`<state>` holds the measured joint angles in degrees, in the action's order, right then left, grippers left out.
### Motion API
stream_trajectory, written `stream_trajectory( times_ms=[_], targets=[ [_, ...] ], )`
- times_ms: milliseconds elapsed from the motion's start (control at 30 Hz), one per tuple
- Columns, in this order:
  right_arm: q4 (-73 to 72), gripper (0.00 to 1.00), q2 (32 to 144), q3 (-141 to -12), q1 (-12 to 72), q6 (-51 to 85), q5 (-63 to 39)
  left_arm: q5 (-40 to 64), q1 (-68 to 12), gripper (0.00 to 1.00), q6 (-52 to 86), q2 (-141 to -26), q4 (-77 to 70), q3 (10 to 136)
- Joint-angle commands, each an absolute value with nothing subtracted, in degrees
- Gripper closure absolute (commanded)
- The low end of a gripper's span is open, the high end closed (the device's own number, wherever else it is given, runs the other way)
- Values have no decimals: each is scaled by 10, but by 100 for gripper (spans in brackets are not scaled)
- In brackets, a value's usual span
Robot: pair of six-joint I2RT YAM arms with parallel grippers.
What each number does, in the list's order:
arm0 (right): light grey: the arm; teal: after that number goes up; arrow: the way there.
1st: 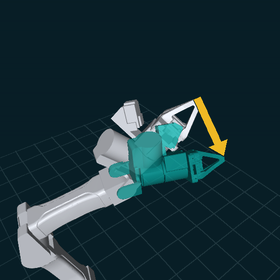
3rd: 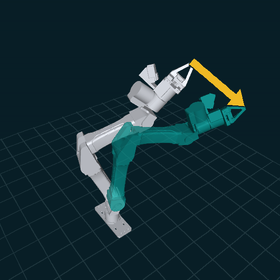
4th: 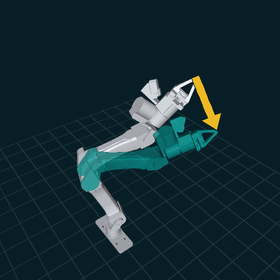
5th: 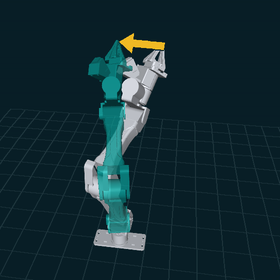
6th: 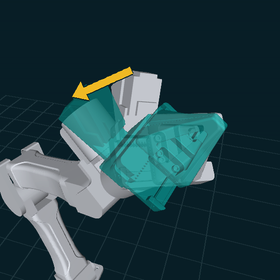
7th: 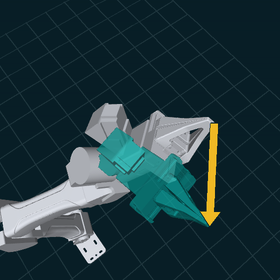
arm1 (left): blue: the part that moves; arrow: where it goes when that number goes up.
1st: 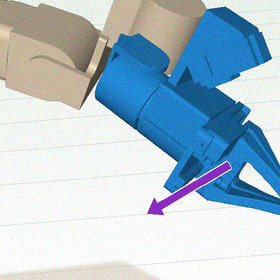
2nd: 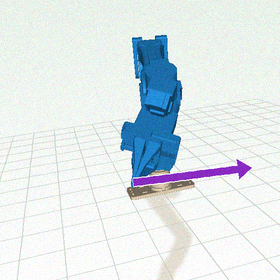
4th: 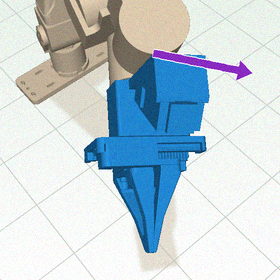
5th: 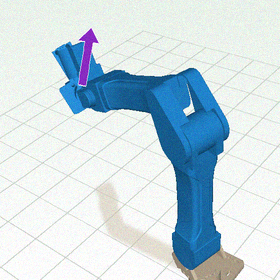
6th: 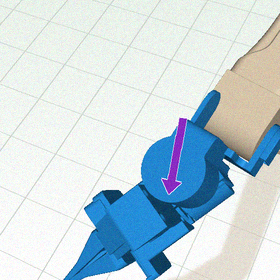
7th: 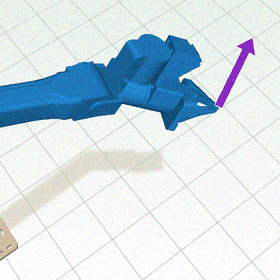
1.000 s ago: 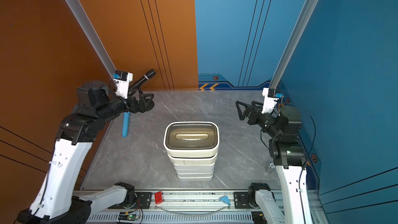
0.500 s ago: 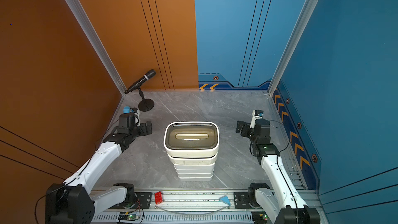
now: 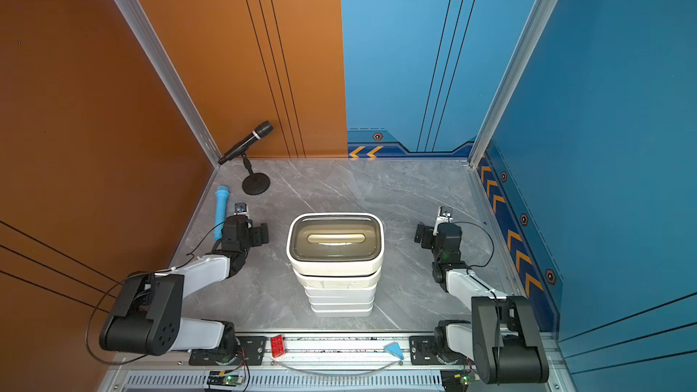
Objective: Stack the tissue boxes
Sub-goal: Reset both arms
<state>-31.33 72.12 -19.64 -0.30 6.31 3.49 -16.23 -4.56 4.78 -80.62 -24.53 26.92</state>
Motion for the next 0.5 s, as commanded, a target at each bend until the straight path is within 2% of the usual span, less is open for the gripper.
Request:
stream_trajectory(
  times_ms=[0,200,267,367,467],
  targets=[
    [-428,0,751,-188,-17,47,-1,-145,-48,2,-12,-830,-341,282],
    [-633,0,892,-161,-1,28,-10,-64,3,2,18,-895,-602,179],
    [-525,0,865,-191,10,8,-5,-59,5,2,19,-896,-588,187],
    [-513,0,880,-212,-16,32,-41,-65,-7,2,3,-895,-532,216],
    [-509,0,880,-214,6,21,6,-87,-25,2,-10,-895,-531,215]
  ],
)
